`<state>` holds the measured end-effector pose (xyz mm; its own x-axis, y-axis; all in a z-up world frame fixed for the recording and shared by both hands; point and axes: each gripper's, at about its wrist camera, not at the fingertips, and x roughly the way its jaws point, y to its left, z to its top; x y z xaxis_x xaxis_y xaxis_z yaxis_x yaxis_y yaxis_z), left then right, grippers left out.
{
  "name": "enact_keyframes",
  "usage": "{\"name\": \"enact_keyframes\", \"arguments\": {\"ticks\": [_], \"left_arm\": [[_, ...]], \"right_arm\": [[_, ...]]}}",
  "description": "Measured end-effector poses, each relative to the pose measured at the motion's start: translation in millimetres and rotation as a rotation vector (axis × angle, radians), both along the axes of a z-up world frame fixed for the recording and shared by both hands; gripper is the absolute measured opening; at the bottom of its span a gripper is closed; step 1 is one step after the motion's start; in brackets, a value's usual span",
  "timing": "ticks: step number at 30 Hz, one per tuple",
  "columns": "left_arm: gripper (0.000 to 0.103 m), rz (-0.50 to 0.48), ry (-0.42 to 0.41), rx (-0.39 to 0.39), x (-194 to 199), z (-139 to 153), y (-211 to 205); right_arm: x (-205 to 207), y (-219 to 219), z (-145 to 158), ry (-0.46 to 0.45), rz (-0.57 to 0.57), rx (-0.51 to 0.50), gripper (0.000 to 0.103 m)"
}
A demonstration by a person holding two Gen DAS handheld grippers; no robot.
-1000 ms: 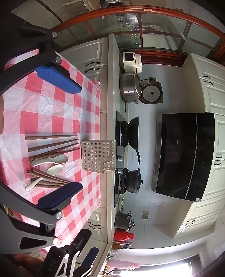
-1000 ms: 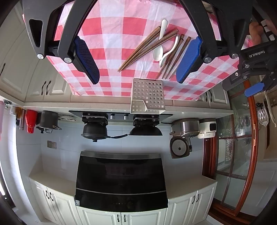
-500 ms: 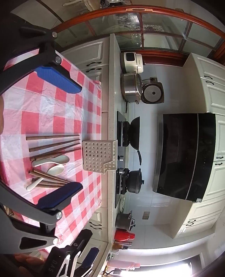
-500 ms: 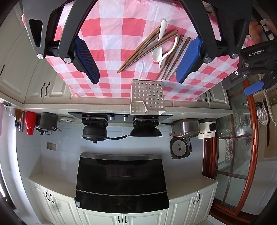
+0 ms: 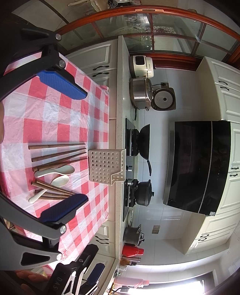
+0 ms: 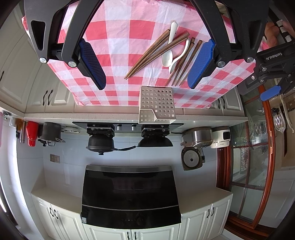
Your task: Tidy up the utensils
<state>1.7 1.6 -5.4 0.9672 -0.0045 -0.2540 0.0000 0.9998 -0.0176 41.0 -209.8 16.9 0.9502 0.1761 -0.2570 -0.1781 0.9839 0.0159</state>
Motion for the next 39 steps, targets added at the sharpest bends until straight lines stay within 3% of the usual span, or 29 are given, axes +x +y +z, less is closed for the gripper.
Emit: {"name": "enact_keyframes", "arguments": {"ticks": [39], "left_arm": [[0.099,0.004,0.001,-0.005,1,0,2]], "right_arm": [[6,2,-8,0.010,0.001,0.010,0.085]]}}
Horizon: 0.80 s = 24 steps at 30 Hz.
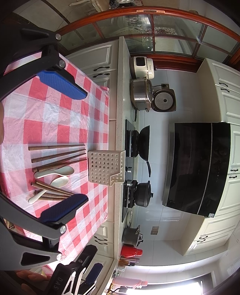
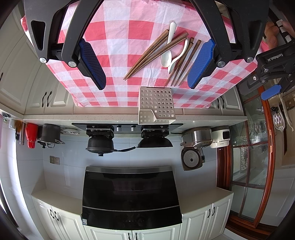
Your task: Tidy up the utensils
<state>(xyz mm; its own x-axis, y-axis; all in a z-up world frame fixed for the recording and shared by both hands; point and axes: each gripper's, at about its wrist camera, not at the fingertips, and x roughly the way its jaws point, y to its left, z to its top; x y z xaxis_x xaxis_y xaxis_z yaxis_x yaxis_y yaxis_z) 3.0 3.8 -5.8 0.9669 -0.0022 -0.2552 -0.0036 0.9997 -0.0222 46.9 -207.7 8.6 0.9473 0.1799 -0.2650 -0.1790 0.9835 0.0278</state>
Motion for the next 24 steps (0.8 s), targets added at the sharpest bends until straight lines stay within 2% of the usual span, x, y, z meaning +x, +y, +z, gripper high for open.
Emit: {"name": "enact_keyframes", "arguments": {"ticks": [24], "left_arm": [[0.098,-0.004,0.004,-0.003,-2.8,1.3,-1.3]], "right_arm": [[-1.3,0.0,-5.0,0.014,0.000,0.003,0.085]]}}
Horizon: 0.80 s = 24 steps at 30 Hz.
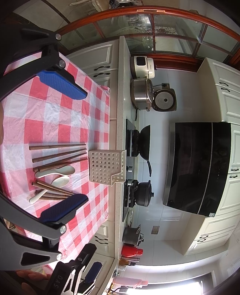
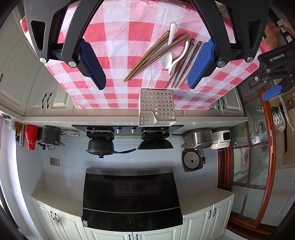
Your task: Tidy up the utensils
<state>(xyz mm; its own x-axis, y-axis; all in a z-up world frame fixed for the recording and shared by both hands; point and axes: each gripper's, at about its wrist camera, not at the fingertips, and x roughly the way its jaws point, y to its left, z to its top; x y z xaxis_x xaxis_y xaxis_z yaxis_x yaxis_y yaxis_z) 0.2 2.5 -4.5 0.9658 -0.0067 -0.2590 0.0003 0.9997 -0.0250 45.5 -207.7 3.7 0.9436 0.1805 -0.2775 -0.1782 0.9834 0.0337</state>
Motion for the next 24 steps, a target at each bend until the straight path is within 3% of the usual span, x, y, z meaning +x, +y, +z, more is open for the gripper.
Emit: {"name": "enact_keyframes", "arguments": {"ticks": [16,24], "left_arm": [[0.098,0.023,0.010,-0.041,6,-4,10],[0.098,-0.003,0.123,-0.055,38,-23,13]], "right_arm": [[15,-5,-6,0.051,-0.009,0.013,0.085],[42,-10,-19,0.126,-0.025,0.015,0.085]]}}
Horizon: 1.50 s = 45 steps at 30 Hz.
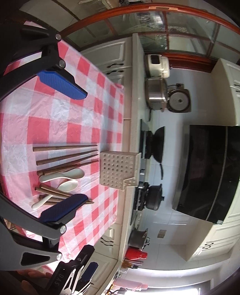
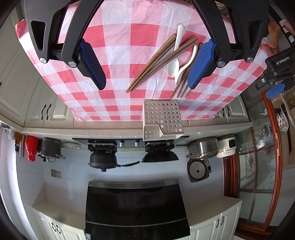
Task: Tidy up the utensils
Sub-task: 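Lower the left tool and grasp a wooden chopstick while the right tool grasps another chopstick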
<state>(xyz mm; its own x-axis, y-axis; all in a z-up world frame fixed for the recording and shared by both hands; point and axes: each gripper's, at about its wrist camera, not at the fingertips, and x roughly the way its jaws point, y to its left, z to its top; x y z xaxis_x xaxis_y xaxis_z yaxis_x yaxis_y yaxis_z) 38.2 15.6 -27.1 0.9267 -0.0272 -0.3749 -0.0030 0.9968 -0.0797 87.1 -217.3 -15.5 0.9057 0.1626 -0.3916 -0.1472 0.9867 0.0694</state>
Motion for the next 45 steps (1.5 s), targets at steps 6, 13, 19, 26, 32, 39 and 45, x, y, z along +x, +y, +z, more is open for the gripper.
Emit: {"name": "enact_keyframes", "arguments": {"ticks": [6,13,19,26,32,39,45], "left_arm": [[0.098,0.005,0.147,-0.044,38,-26,10],[0.098,0.044,0.322,-0.016,99,-54,23],[0.098,0.057,0.476,-0.028,157,-78,36],[0.098,0.043,0.597,-0.007,205,-91,39],[0.098,0.026,0.626,0.025,224,-99,34],[0.098,0.030,0.627,0.016,232,-102,35],[0.098,0.022,0.658,-0.014,237,-109,40]], "right_arm": [[30,-5,-20,0.091,-0.025,0.012,0.085],[73,-8,-47,0.223,-0.047,0.033,0.083],[115,-8,-71,0.360,-0.066,0.045,0.059],[155,-4,-83,0.483,-0.077,0.067,0.042],[173,0,-91,0.550,-0.113,0.041,0.037],[180,-1,-92,0.571,-0.126,0.059,0.036],[189,7,-94,0.577,-0.151,0.000,0.035]]}}
